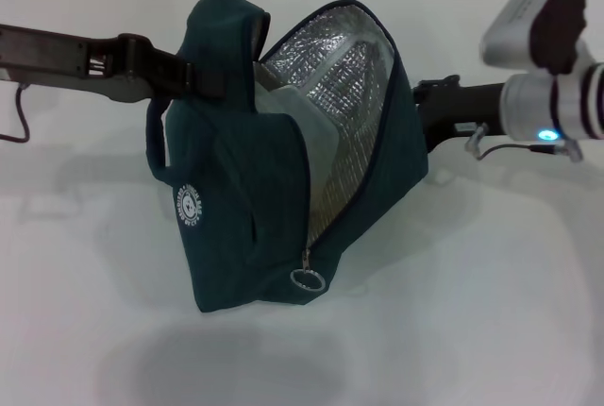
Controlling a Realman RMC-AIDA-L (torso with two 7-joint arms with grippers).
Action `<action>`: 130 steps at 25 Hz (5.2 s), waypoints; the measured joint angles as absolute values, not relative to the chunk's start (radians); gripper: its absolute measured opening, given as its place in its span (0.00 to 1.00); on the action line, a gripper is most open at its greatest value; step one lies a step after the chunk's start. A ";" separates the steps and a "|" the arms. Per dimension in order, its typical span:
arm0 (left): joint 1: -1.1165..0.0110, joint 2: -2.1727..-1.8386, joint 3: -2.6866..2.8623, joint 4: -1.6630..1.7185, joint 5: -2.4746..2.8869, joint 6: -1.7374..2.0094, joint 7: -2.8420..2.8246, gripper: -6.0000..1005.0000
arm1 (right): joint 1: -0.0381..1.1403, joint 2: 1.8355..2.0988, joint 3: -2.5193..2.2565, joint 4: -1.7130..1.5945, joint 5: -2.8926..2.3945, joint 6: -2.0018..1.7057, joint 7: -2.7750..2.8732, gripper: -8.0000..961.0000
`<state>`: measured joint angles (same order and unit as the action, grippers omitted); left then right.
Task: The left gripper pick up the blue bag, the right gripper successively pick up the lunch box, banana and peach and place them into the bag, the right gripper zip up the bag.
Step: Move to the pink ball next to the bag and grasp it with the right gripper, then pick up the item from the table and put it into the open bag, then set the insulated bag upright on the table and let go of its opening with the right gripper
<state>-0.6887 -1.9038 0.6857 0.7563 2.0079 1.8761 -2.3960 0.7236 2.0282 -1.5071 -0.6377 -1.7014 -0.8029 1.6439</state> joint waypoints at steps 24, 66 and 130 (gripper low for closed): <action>-0.680 -1.901 0.686 0.756 2.008 1.881 -2.379 0.04 | 0.746 2.028 -1.600 -0.594 -1.592 -0.731 1.639 0.51; -0.639 -1.911 0.686 0.746 1.979 1.876 -2.377 0.04 | 0.583 2.018 -1.390 -0.774 -1.184 -1.308 1.405 0.13; -0.654 -1.926 0.695 0.745 1.984 1.882 -2.369 0.04 | 0.647 2.016 -1.354 -0.441 -1.152 -1.297 1.802 0.26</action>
<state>-0.6538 -1.9258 0.6949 0.7455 1.9841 1.8819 -2.3688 0.6473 2.0156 -1.3535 -0.4407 -1.1525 -1.2974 1.8019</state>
